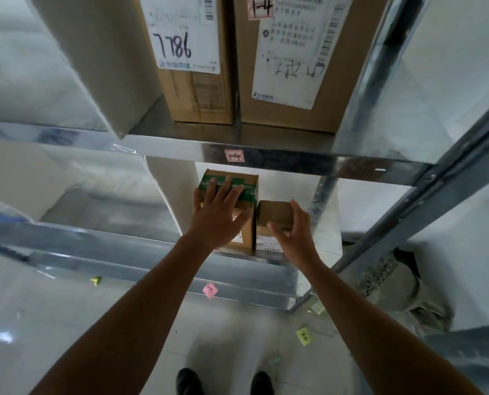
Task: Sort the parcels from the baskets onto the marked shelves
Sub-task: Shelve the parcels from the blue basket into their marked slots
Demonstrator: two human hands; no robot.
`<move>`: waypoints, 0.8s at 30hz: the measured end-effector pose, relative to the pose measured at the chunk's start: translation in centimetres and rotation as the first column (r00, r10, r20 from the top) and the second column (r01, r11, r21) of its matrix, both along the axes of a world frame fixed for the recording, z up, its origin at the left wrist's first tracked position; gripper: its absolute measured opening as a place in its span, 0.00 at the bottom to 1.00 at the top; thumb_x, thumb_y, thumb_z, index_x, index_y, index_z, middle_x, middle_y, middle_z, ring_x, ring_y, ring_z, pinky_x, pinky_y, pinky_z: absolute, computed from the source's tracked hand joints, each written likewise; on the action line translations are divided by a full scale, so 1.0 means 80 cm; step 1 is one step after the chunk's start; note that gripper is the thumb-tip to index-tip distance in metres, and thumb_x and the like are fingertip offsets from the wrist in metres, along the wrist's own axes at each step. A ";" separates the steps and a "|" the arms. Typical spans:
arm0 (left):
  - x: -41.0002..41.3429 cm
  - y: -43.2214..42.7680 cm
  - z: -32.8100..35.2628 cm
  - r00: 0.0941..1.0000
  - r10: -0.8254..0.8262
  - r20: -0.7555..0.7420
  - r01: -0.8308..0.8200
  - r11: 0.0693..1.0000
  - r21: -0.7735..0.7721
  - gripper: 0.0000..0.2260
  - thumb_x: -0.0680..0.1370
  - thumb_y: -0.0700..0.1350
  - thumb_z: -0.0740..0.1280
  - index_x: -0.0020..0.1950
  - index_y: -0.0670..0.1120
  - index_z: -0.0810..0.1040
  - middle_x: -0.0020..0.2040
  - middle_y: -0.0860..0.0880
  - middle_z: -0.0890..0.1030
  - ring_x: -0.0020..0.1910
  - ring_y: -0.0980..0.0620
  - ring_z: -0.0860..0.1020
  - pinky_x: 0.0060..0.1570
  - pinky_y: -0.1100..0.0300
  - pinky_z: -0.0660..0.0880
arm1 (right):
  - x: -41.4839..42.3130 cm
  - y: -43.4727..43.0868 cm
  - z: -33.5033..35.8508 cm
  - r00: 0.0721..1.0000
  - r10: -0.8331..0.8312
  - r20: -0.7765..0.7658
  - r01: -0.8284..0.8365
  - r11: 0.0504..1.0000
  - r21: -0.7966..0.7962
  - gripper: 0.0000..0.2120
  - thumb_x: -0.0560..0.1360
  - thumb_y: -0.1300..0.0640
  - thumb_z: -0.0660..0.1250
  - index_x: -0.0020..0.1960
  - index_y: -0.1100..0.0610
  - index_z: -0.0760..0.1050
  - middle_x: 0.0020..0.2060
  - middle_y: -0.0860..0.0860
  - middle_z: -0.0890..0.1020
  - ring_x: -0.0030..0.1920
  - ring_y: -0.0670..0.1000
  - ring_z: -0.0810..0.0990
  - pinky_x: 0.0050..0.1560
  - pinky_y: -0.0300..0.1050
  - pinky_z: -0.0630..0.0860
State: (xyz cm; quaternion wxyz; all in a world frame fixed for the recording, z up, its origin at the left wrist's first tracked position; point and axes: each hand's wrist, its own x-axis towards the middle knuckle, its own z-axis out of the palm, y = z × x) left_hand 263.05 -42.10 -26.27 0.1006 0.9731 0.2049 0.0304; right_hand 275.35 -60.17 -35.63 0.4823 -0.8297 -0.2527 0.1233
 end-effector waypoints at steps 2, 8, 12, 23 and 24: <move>-0.003 0.000 0.000 1.000 0.009 -0.004 -0.009 1.000 0.019 0.35 0.78 0.71 0.45 0.83 0.57 0.51 0.85 0.49 0.46 0.83 0.42 0.43 0.79 0.36 0.42 | -0.003 0.001 0.006 1.000 -0.013 -0.011 0.013 1.000 -0.003 0.43 0.77 0.39 0.72 0.83 0.49 0.53 0.75 0.54 0.64 0.70 0.51 0.70 0.60 0.31 0.71; -0.040 -0.001 0.014 0.991 0.003 0.131 -0.006 1.000 0.021 0.36 0.80 0.71 0.48 0.84 0.55 0.48 0.85 0.49 0.42 0.83 0.43 0.39 0.79 0.40 0.39 | -0.026 -0.011 0.053 0.998 -0.027 0.053 0.026 1.000 0.012 0.45 0.77 0.36 0.67 0.84 0.48 0.48 0.83 0.51 0.57 0.81 0.55 0.60 0.76 0.57 0.65; -0.107 -0.001 0.016 0.980 -0.033 0.195 0.027 0.999 0.033 0.35 0.81 0.70 0.47 0.84 0.55 0.49 0.85 0.49 0.42 0.82 0.42 0.39 0.80 0.41 0.41 | -0.073 -0.005 0.089 0.966 -0.039 0.254 0.051 0.998 -0.043 0.37 0.81 0.38 0.66 0.83 0.49 0.54 0.82 0.53 0.62 0.82 0.57 0.59 0.79 0.66 0.60; -0.451 0.119 -0.042 0.904 0.422 0.076 -0.406 0.900 -0.161 0.34 0.80 0.70 0.47 0.84 0.57 0.54 0.85 0.54 0.46 0.83 0.46 0.40 0.79 0.40 0.40 | -0.359 0.190 0.064 0.720 0.616 0.319 -0.430 0.757 -0.492 0.32 0.83 0.36 0.49 0.83 0.49 0.59 0.83 0.52 0.60 0.84 0.54 0.51 0.81 0.67 0.43; -0.487 0.128 -0.052 0.881 0.468 0.072 -0.452 0.876 -0.168 0.34 0.80 0.70 0.48 0.83 0.58 0.53 0.85 0.53 0.45 0.83 0.46 0.39 0.79 0.40 0.40 | -0.388 0.213 0.055 0.688 0.663 0.294 -0.465 0.715 -0.522 0.32 0.84 0.37 0.49 0.84 0.48 0.57 0.83 0.51 0.59 0.84 0.54 0.50 0.81 0.67 0.42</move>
